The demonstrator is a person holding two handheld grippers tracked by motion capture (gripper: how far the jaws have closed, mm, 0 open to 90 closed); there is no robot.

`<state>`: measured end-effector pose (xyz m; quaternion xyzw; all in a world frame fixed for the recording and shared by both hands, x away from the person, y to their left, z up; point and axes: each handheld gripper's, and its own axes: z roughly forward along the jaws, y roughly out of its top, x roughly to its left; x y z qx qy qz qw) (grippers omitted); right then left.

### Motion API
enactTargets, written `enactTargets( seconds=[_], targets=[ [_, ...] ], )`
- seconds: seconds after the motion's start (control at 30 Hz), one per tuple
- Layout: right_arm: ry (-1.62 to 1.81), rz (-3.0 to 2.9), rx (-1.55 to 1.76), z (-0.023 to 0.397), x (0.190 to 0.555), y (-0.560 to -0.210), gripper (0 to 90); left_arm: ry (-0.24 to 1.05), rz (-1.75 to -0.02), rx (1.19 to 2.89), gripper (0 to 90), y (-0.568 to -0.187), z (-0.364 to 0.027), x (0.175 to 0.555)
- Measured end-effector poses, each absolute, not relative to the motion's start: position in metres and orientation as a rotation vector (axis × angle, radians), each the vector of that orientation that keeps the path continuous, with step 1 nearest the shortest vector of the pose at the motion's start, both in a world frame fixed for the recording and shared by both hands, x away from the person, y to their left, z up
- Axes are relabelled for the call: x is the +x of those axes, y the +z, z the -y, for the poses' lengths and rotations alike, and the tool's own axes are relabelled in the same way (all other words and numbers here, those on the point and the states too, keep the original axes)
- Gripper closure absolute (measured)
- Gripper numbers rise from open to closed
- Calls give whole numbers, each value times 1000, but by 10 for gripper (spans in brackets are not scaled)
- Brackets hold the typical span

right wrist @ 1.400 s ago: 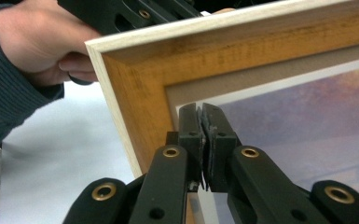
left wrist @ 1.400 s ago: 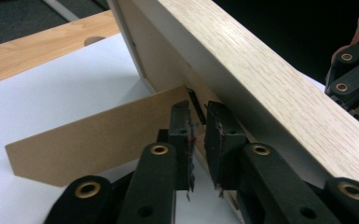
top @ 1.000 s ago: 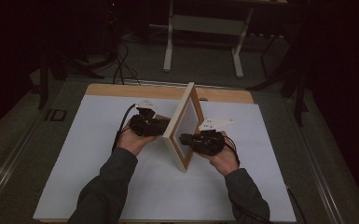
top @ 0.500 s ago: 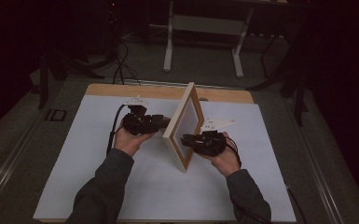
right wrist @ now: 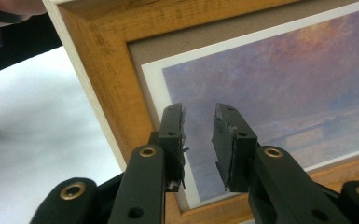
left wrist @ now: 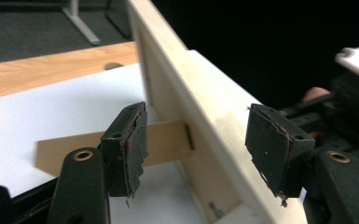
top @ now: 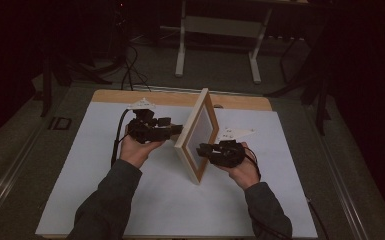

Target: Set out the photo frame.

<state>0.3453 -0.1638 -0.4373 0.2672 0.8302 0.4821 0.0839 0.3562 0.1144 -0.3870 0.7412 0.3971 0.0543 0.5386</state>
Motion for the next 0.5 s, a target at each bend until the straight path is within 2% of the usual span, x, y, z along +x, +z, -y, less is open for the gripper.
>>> enactTargets(
  seconds=[0.03,0.27,0.5],
  targets=[
    [1438,-2477,798,164,346,-437,728,103,-933,1754,393,-386,-113,355],
    [1432,-2473,807,168,346,-439,727,140,-923,1809,354,-384,-97,344],
    [1419,-2468,819,173,347,-439,727,250,-931,1888,366,-386,-81,333]
  ],
)
